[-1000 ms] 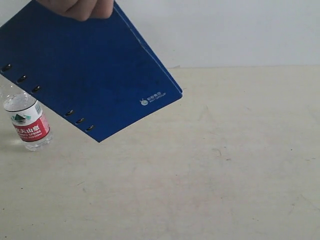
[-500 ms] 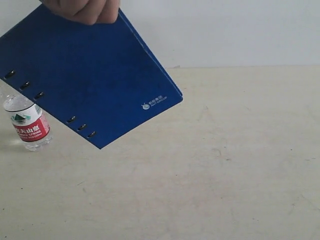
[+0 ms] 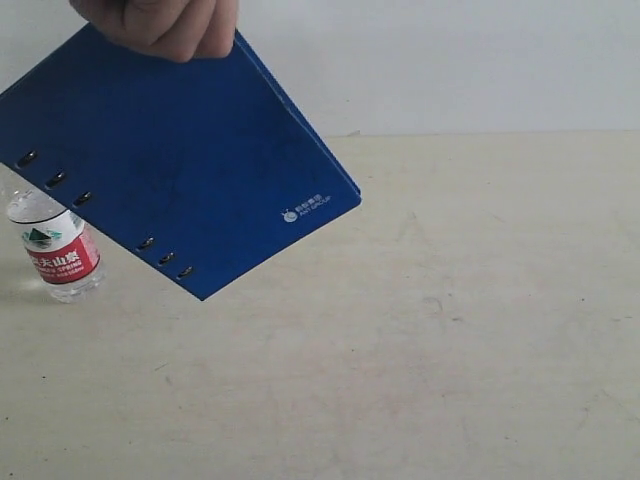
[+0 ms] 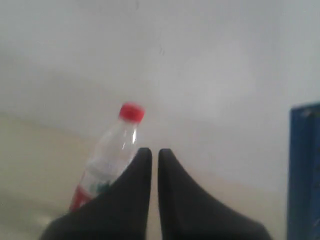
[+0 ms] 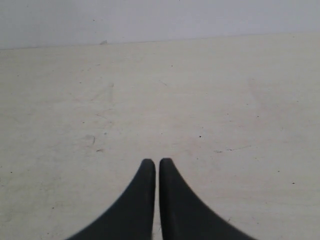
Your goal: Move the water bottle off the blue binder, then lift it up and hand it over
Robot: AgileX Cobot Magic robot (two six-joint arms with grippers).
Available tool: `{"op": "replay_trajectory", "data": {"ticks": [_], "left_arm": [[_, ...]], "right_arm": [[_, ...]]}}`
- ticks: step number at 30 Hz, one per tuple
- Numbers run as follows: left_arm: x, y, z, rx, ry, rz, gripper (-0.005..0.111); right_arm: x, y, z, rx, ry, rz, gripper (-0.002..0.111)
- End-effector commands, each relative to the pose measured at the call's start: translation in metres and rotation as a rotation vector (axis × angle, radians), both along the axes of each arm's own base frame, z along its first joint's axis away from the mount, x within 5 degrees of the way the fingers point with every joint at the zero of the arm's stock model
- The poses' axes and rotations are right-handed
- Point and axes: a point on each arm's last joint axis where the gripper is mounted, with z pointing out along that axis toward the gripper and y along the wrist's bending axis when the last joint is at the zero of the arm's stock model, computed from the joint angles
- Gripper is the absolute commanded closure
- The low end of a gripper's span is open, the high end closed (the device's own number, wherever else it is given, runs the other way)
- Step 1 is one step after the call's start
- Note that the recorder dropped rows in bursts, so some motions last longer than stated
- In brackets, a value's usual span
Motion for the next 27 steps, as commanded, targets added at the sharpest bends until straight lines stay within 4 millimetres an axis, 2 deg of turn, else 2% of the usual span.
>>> {"op": "replay_trajectory", "data": {"ticks": [1,7,9,13,16,27], "left_arm": [[-0.0033,0.0061,-0.0348,0.088,0.365,0.058,0.102],[-0.0031,0.0059,-0.0343,0.343,0.379,0.031,0.102],[-0.0031,0.0057,-0.0343,0.339,0.378,0.030,0.102],[-0.0032,0.0032,-0.0357,0.223,0.384,0.028,0.102],[-0.0035,0.0051,-0.0357,0.223,0.390,0.069,0.102],[-0.0029,0.0028,-0.0345,0.281,0.374,0.021,0.102]], "right_arm": [[0.0000,0.0000,-0.0003,0.003,-0.008,-0.001,0.108],[0.0000,0.0000,-0.0003,0.003,-0.008,-0.001,0.108],[0.0000,0.0000,-0.0003,0.003,-0.008,-0.001,0.108],[0.0000,0.0000,-0.0003,0.005,-0.008,-0.001,0.108],[0.0000,0.0002,-0.0003,0.011,-0.007,-0.001,0.108],[0.0000,0.0001,-0.0003,0.012,-0.007,-0.002,0.108]]}}
